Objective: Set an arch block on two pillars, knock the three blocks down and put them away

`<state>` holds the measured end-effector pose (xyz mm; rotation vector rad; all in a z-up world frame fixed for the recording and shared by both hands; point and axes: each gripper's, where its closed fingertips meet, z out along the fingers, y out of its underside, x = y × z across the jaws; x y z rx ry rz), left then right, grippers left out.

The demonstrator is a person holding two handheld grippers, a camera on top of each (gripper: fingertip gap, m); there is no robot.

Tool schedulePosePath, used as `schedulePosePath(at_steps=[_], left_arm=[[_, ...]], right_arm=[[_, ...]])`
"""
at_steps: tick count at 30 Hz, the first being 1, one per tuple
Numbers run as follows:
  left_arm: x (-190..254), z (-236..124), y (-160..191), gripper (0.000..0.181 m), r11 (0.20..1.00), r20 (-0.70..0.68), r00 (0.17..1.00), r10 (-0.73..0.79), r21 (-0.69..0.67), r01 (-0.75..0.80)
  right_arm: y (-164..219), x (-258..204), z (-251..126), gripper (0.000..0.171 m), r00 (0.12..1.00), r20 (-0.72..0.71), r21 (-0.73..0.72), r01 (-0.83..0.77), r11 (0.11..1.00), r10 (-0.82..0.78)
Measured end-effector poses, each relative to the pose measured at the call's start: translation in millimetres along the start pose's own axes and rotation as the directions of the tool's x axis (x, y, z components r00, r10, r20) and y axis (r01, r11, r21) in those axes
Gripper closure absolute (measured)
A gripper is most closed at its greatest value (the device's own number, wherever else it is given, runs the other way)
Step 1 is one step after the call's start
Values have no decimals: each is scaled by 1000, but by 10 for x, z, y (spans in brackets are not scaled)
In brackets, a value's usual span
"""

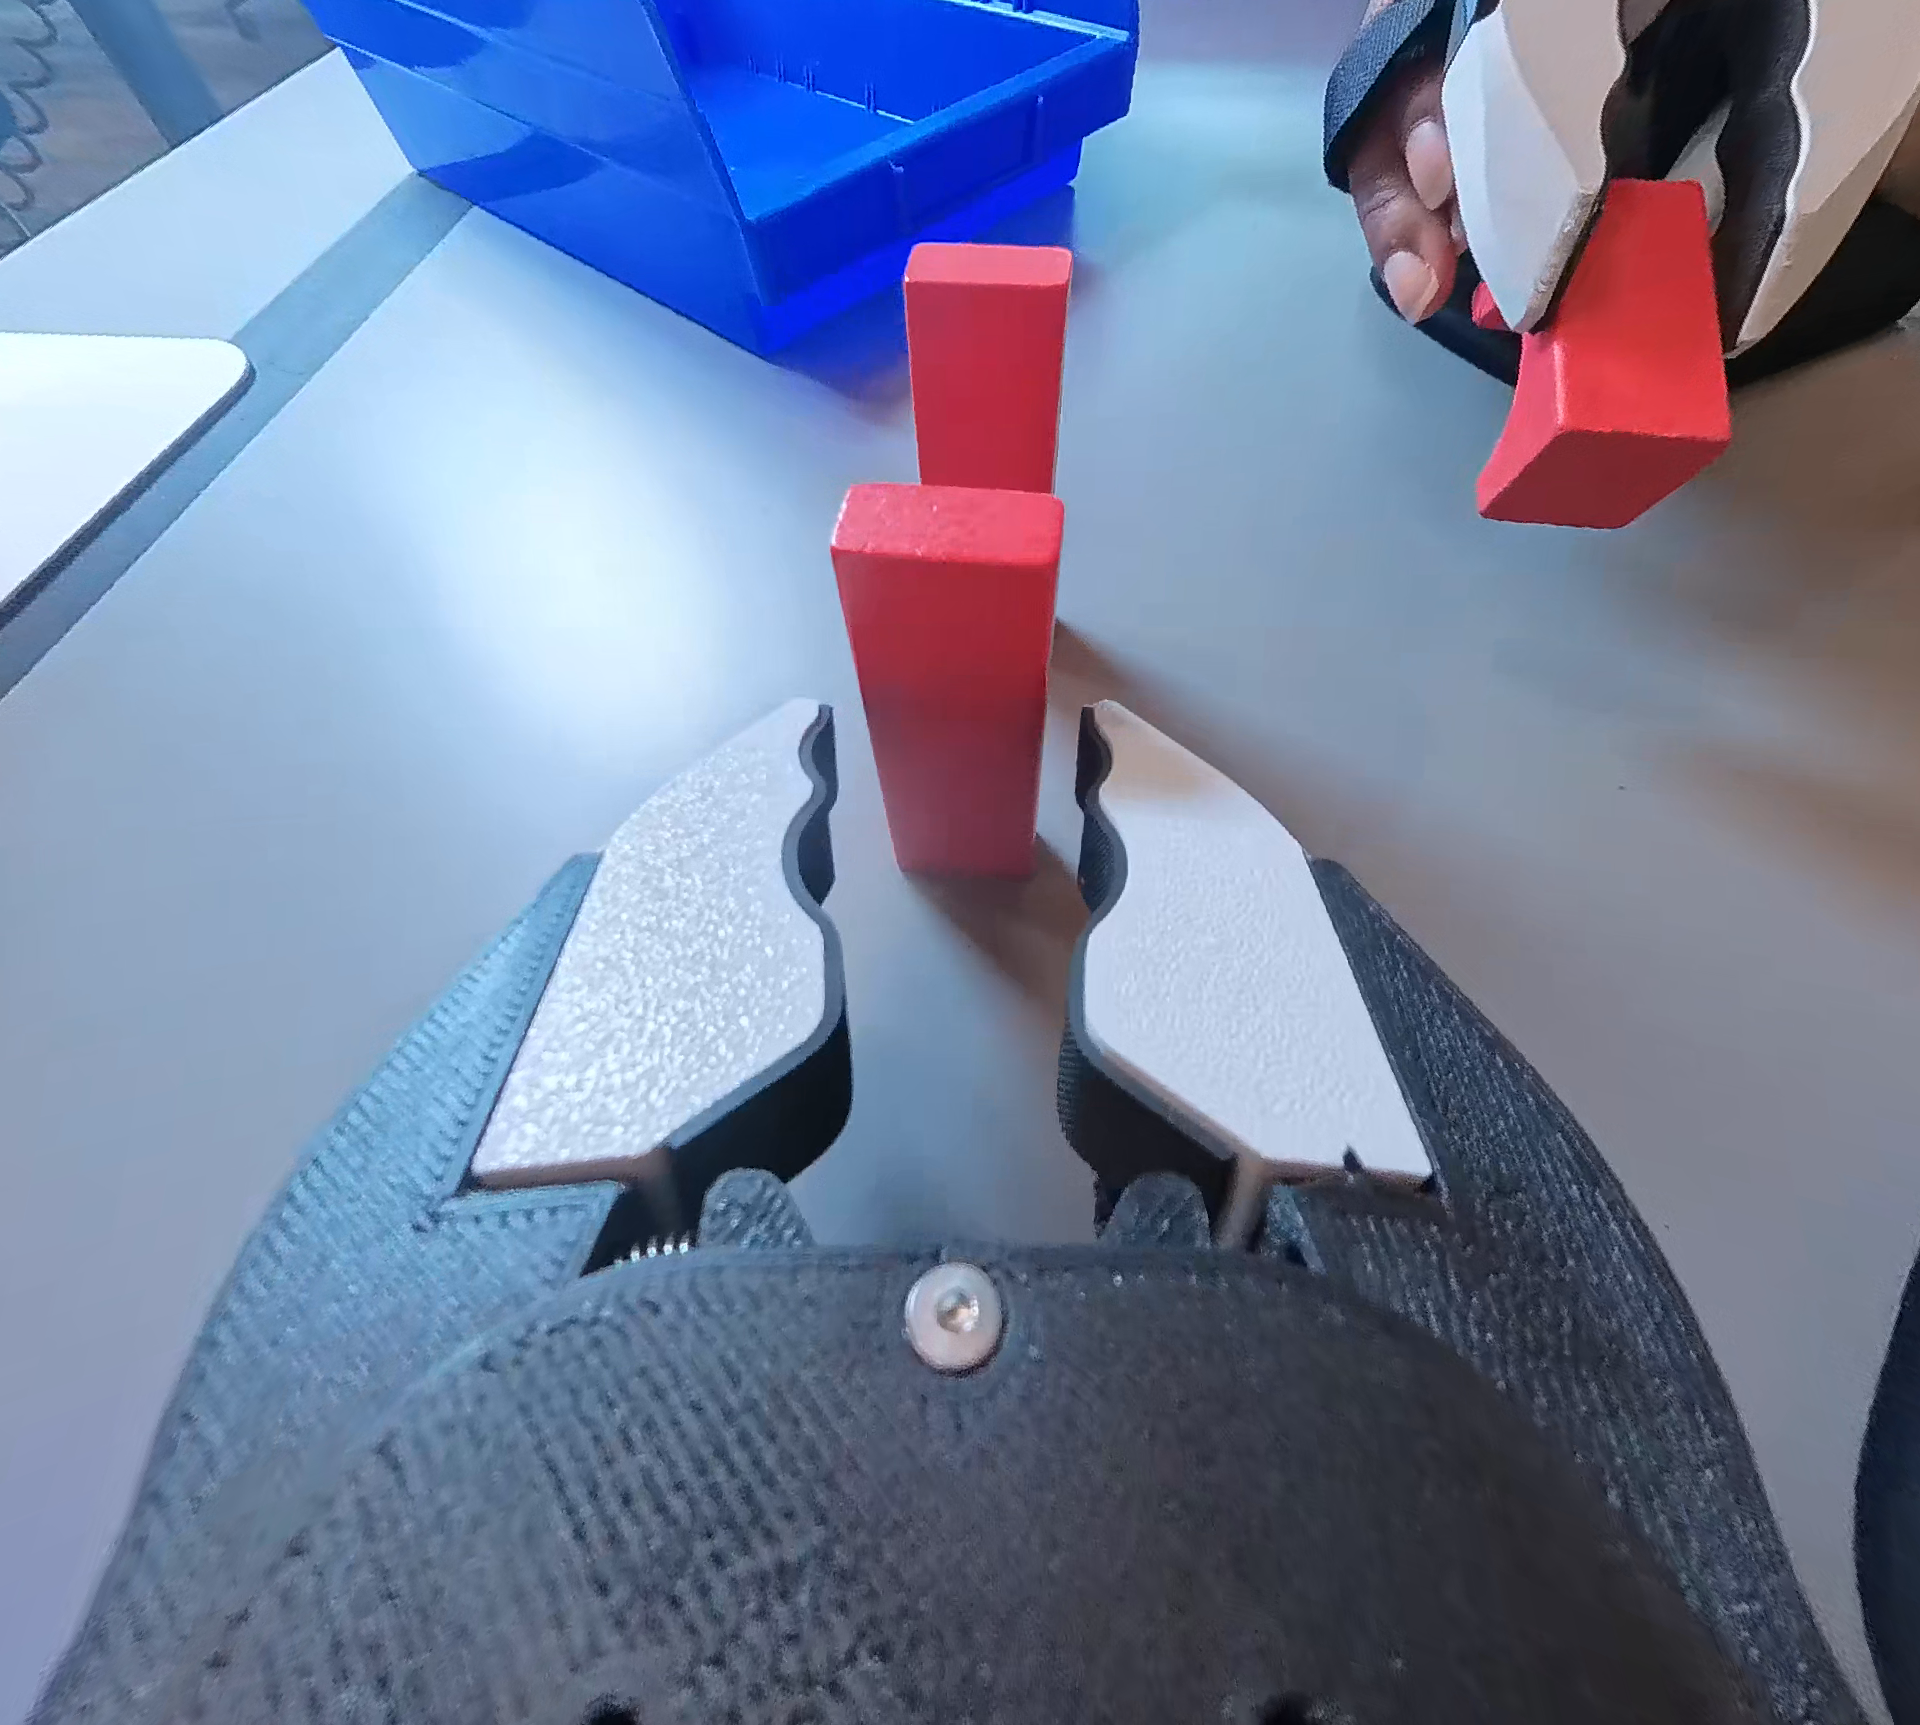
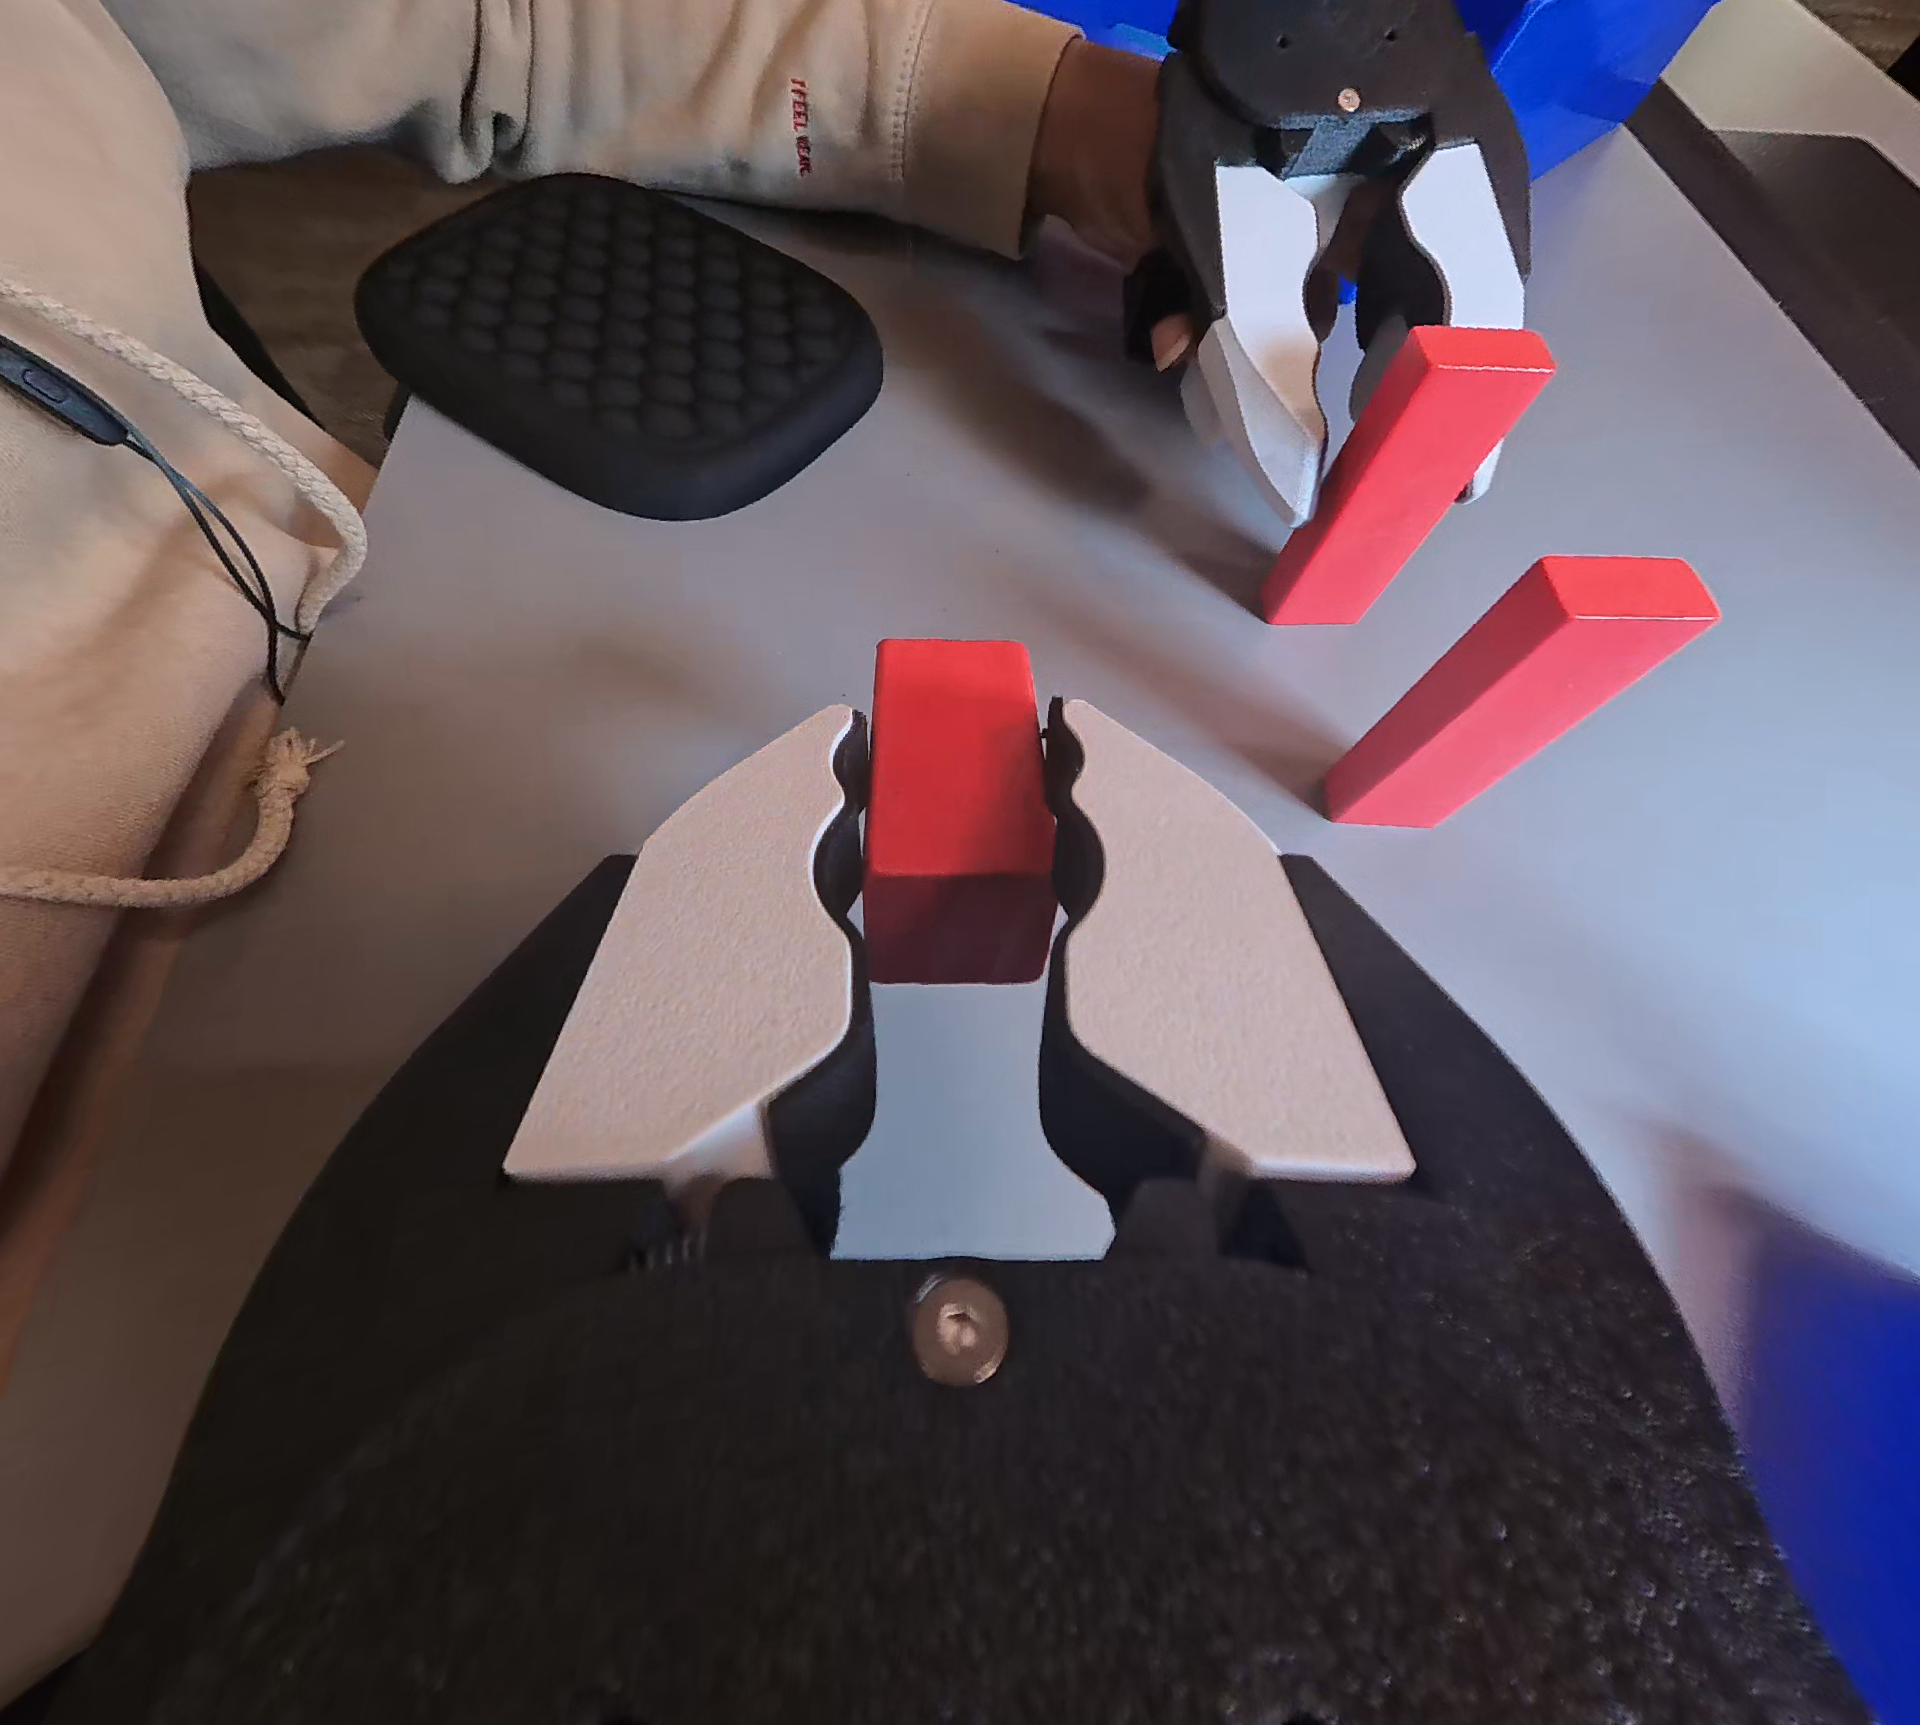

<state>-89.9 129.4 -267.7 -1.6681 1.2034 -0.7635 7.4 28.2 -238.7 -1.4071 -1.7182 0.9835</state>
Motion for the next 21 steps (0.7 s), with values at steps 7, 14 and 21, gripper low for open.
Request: schedulePosePath(at_steps=[7,14,21], left_arm=[[3,24,2,149,1000,-5,1000,19,-9,-19],[-3,84,-96,149,999,17,999,41,10,-41],[-21,138,-60,149,1000,12,1000,15,0,-15]], right_arm=[[3,7,12,139,1000,-2,0,-8,1000,8],[-18,7,-3,139,1000,-5,10,-9,1000,9],[-28,4,-11,139,1000,-7,14,-9,1000,9]])
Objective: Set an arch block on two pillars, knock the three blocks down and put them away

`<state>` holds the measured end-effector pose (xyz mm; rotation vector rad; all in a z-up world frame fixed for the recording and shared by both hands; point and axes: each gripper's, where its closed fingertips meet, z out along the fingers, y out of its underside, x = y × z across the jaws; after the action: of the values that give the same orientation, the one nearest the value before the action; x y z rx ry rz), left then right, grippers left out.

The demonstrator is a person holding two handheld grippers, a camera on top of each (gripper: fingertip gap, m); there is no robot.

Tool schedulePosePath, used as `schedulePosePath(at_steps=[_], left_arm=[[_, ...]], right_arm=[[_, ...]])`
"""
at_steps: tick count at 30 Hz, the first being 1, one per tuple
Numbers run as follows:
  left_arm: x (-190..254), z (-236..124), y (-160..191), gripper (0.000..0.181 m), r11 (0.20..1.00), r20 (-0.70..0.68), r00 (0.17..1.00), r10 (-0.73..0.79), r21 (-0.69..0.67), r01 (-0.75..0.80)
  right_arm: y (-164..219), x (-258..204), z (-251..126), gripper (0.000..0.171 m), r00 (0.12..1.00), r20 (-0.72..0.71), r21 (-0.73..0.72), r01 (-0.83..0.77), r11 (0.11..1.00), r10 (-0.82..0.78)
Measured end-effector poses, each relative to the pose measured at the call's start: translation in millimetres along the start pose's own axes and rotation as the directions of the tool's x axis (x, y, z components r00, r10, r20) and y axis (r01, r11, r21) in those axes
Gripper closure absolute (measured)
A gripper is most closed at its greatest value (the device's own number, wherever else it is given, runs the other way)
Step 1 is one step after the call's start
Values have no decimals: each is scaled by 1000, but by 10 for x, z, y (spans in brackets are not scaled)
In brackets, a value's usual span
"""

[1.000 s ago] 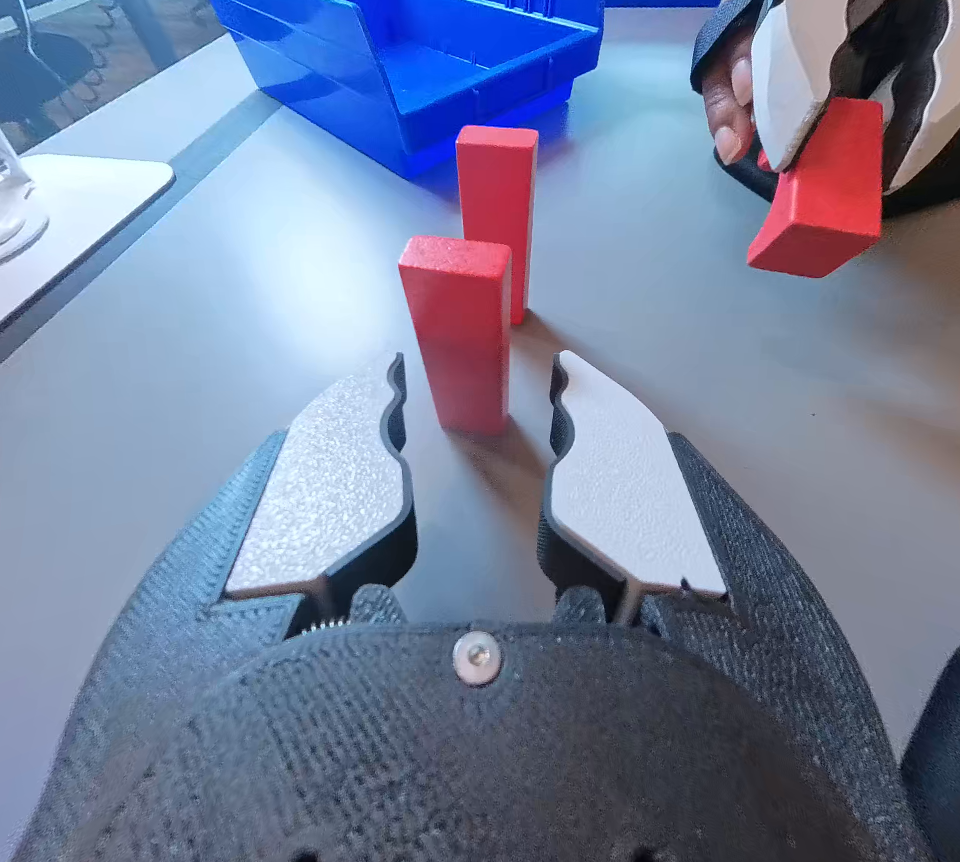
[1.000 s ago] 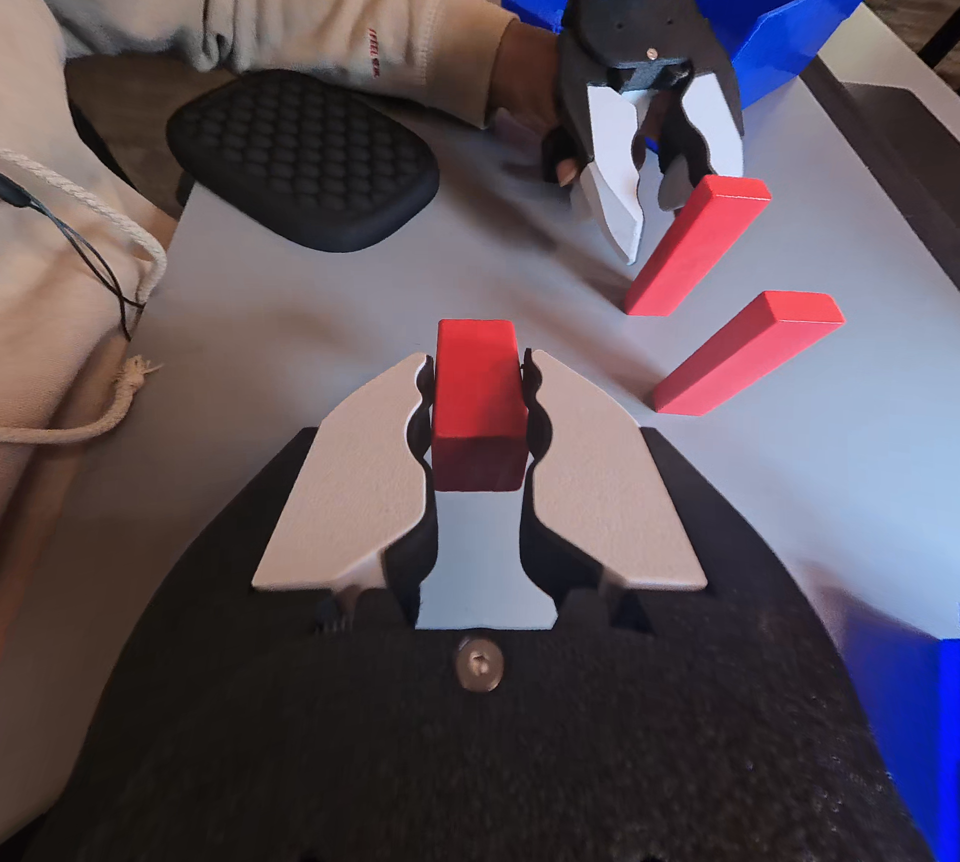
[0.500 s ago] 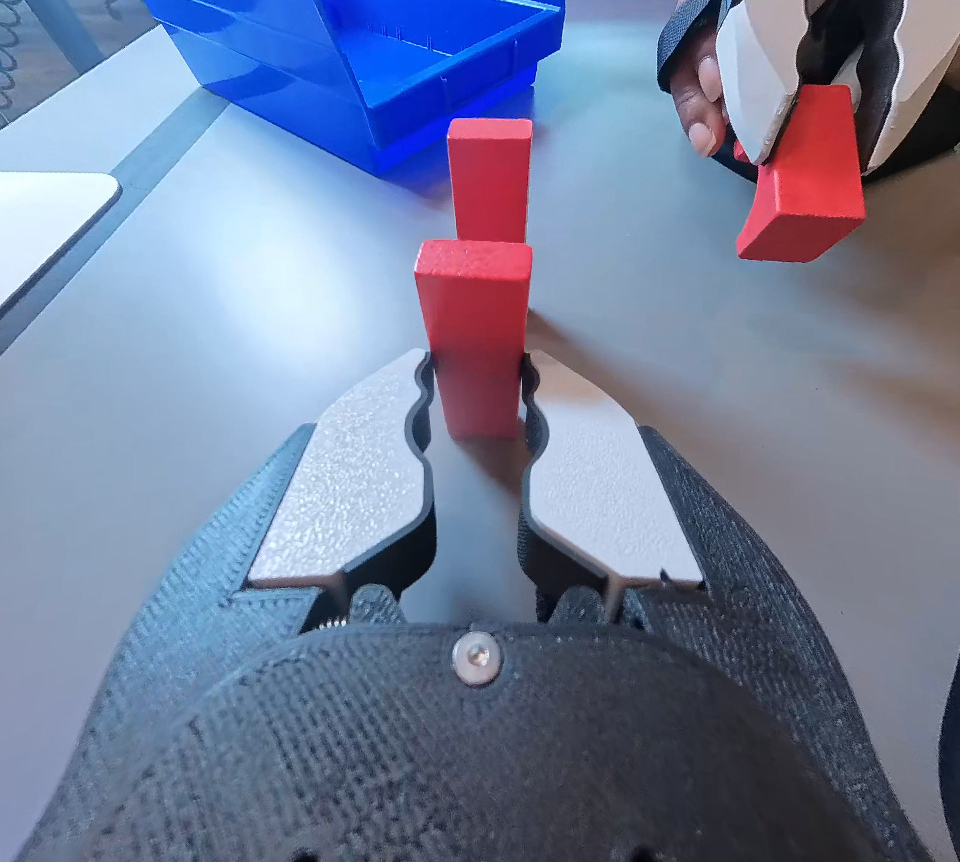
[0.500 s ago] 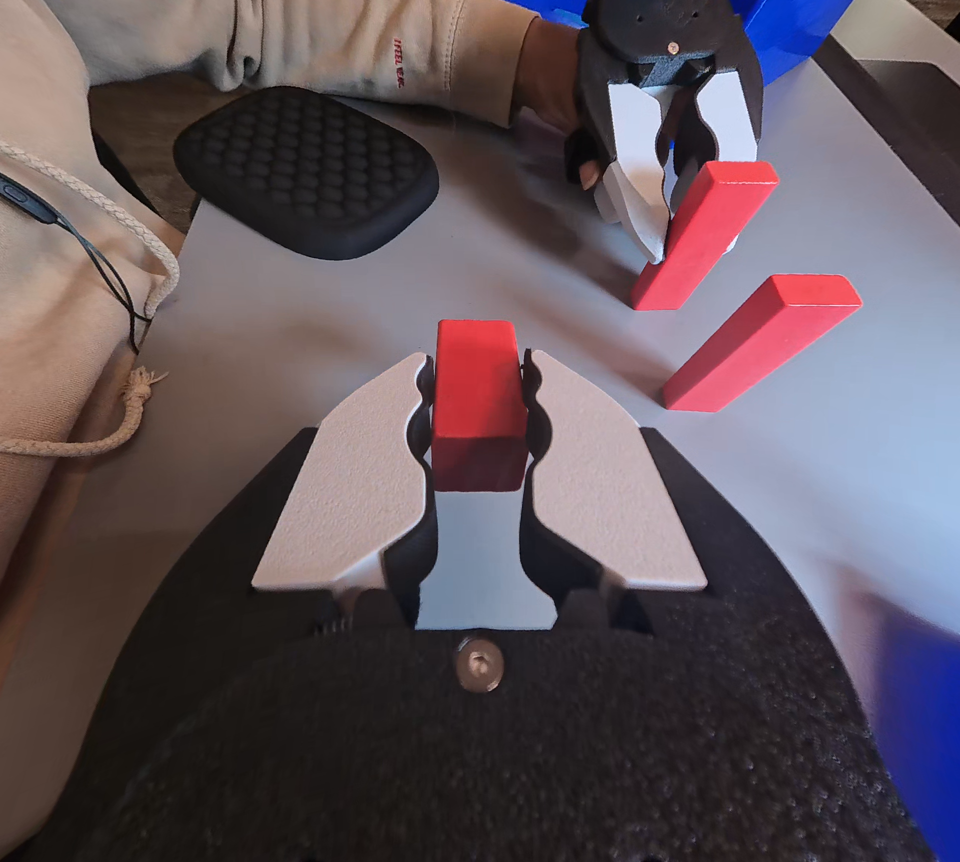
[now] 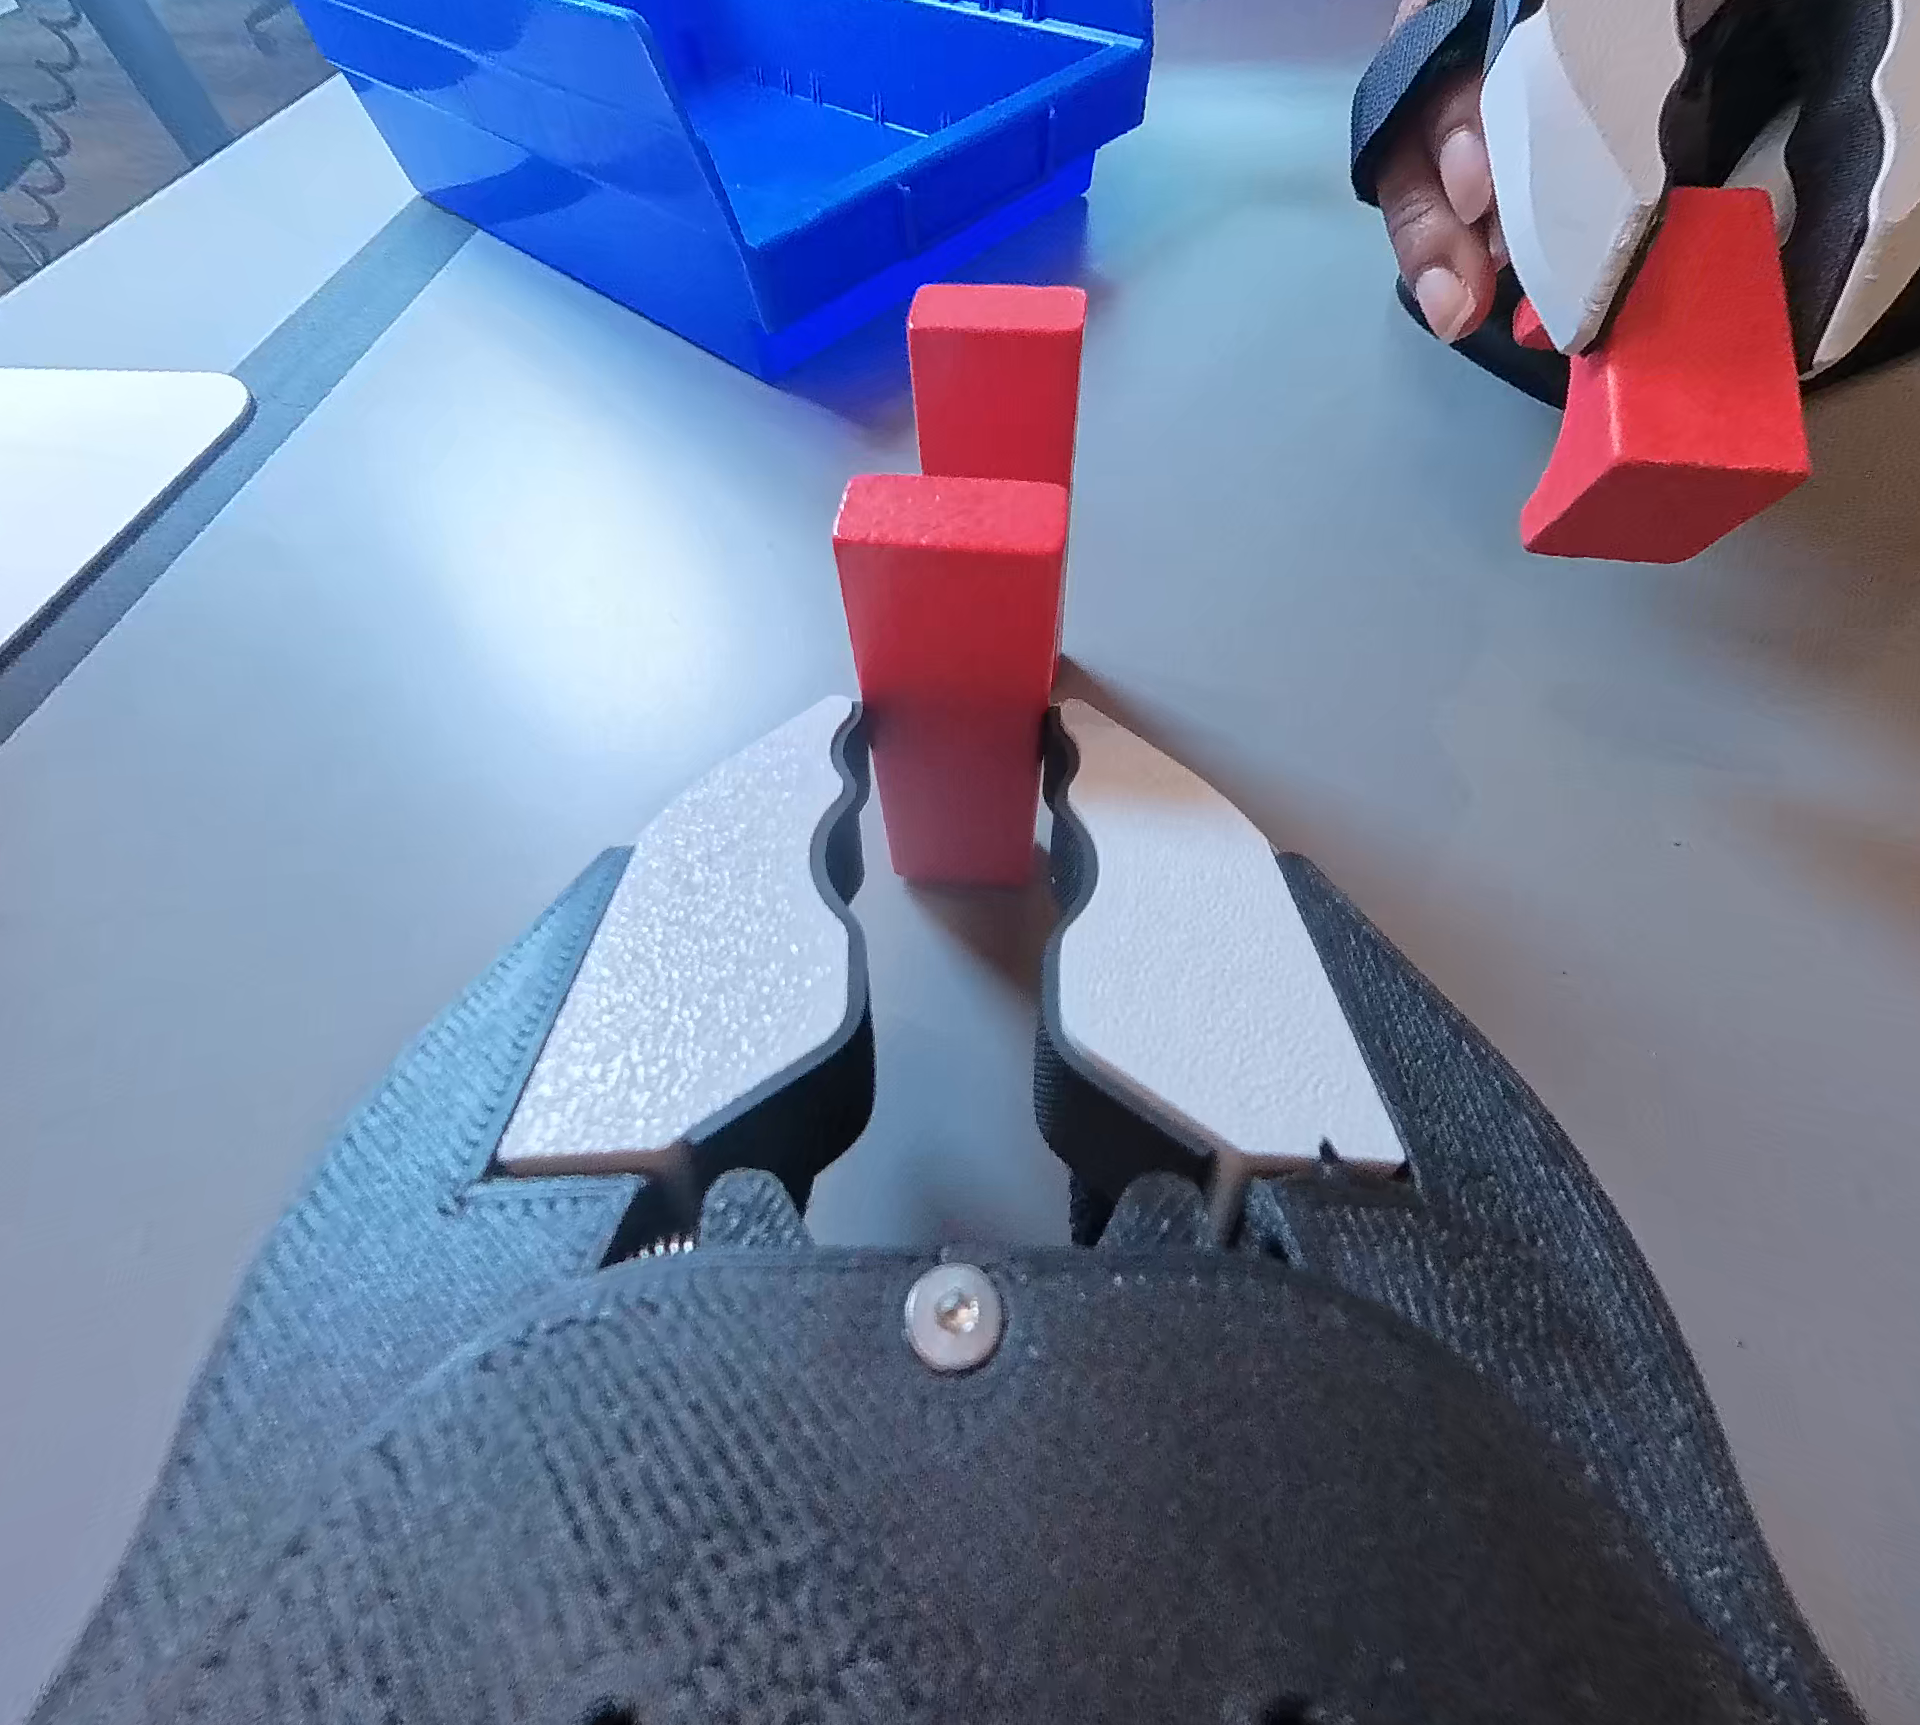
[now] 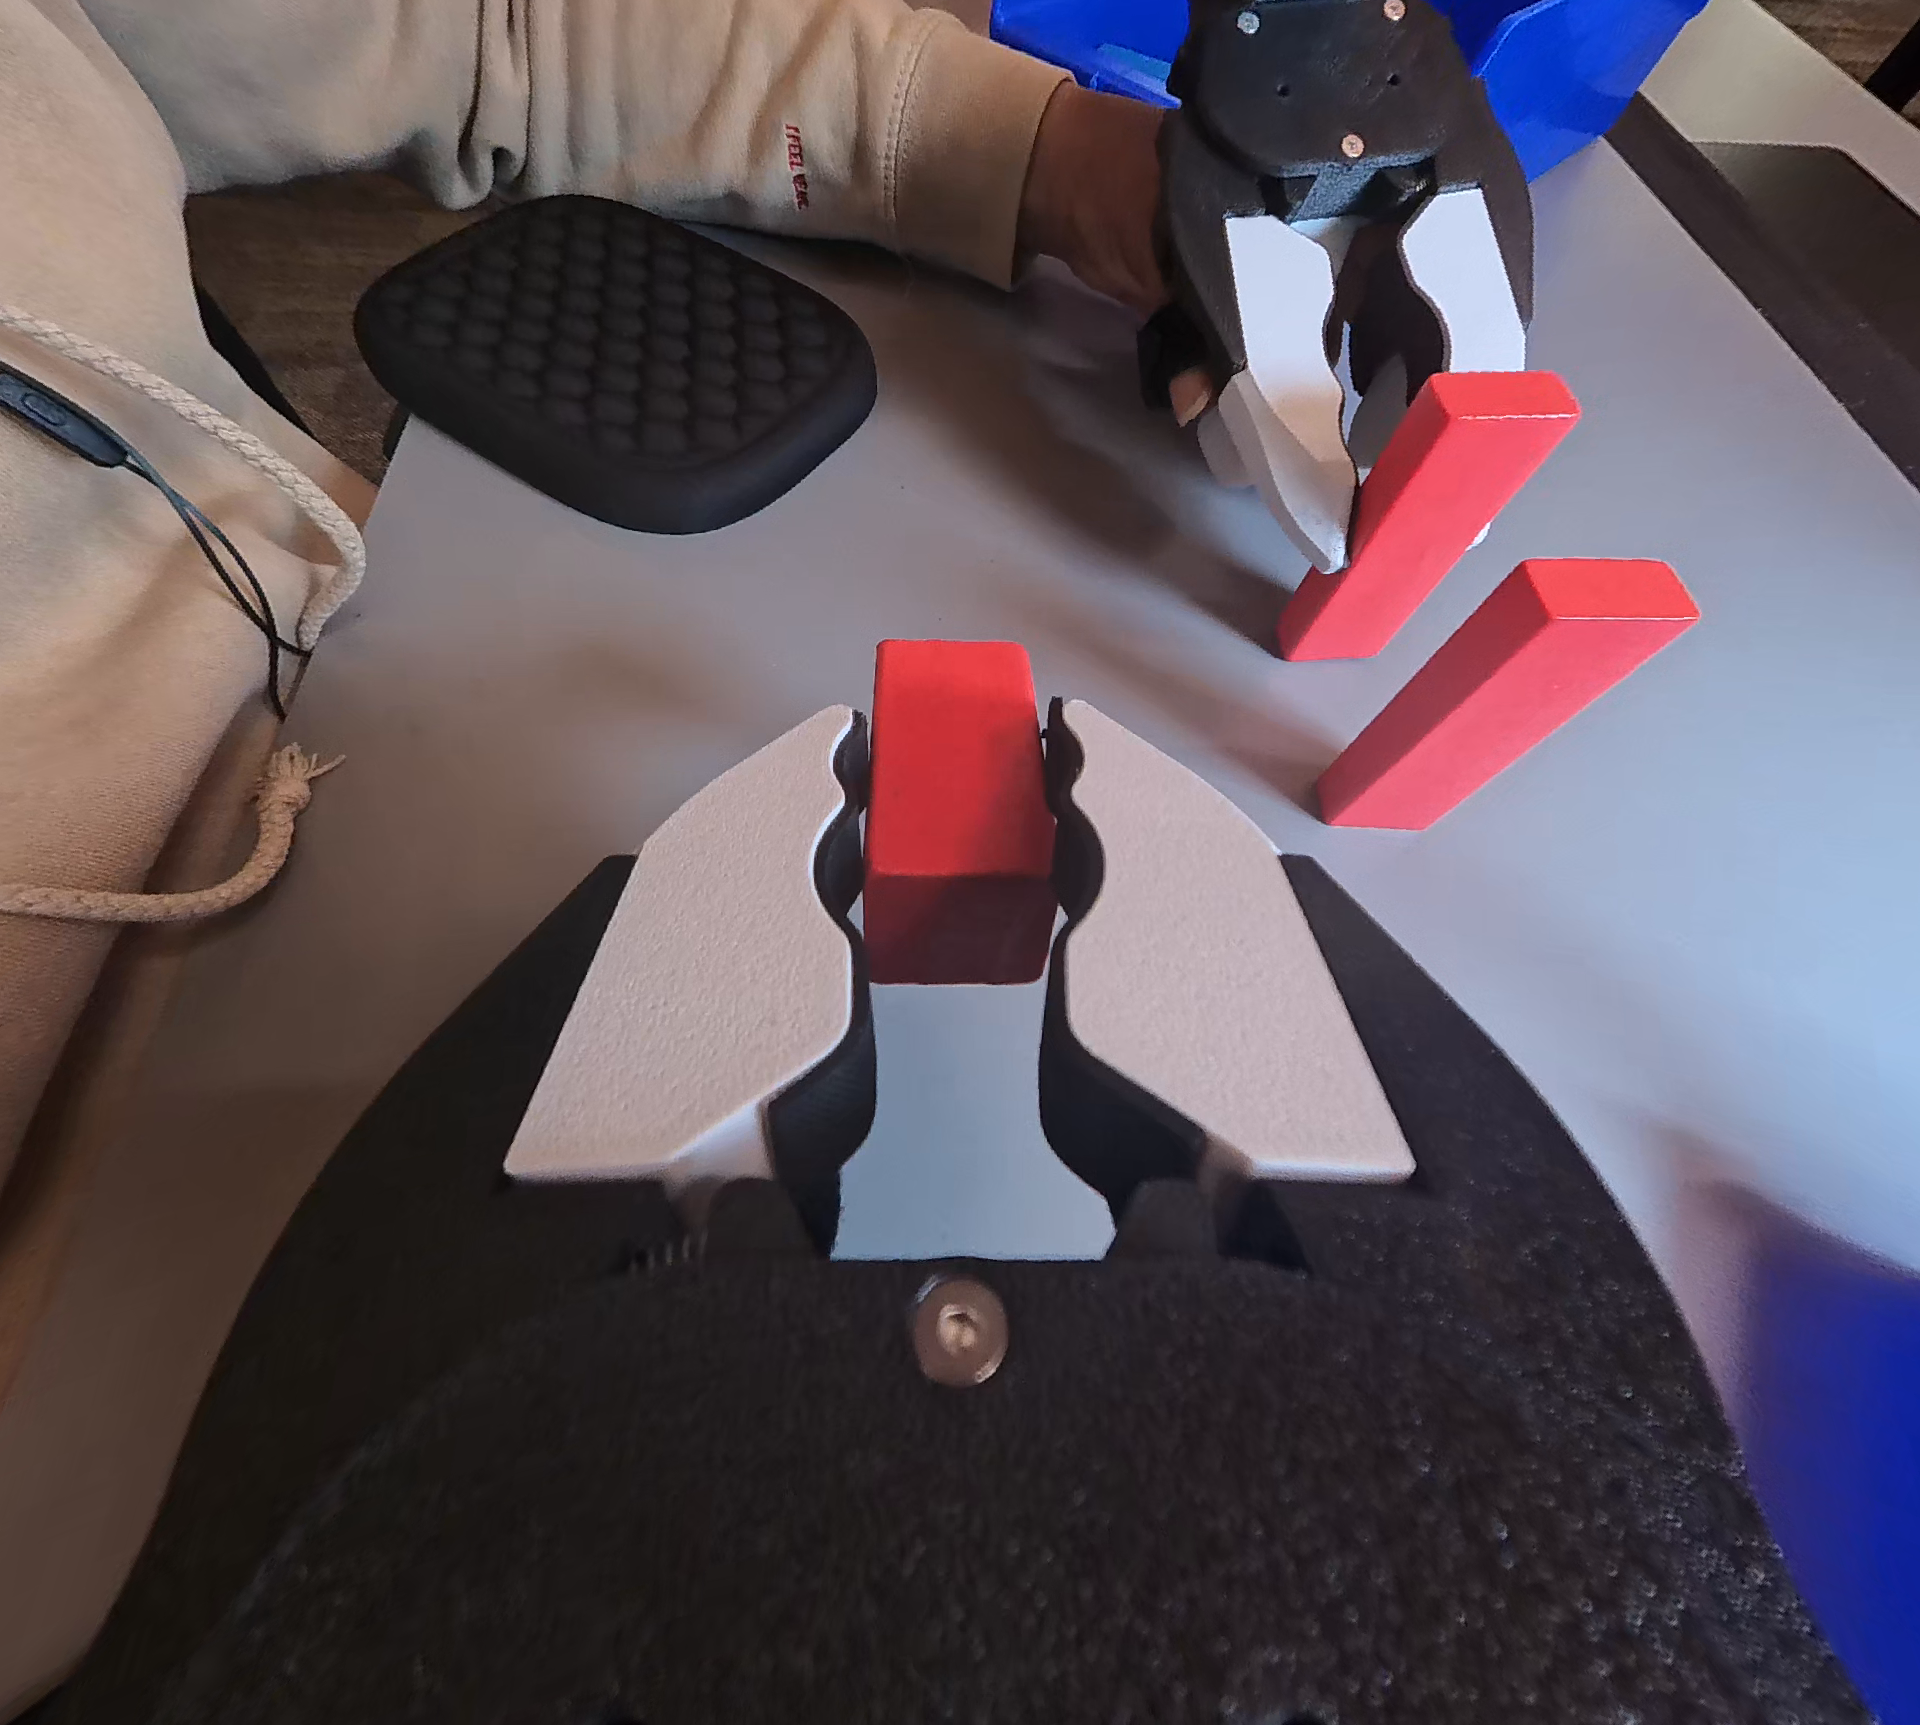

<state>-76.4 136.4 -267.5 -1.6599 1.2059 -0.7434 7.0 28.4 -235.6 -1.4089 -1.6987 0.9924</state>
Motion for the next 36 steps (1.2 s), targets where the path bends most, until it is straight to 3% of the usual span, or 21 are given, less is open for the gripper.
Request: schedulePosePath(at_steps=[4,5,6,15,20,30,34,36], left_arm=[[10,8,10,149,1000,-4,1000,2,-8,-2],[14,8,10,149,1000,-8,1000,1,-8,-1],[14,9,10,149,1000,-9,1000,0,-8,0],[16,-7,18,149,1000,-18,1000,2,-10,-2],[24,-9,18,149,1000,-19,1000,5,-14,-6],[22,-12,33,141,1000,-19,1000,5,-30,-6],[39,11,53,143,999,-20,1000,11,-41,-12],[43,18,52,146,999,-21,1000,12,-41,-13]], right_arm=[[8,-4,8,139,1000,1,-4,-1,1000,1],[7,-5,9,142,1000,1,-4,0,1000,0],[2,-4,5,155,1000,-2,-1,4,1000,-4],[11,28,-2,152,1000,-21,-10,-3,1000,3],[193,125,10,141,997,-70,-134,-36,990,27],[579,63,-236,89,993,-71,-389,-110,914,90],[731,-6,-156,86,996,-47,-475,-86,876,73],[782,-21,-129,93,997,-41,-496,-78,865,67]])
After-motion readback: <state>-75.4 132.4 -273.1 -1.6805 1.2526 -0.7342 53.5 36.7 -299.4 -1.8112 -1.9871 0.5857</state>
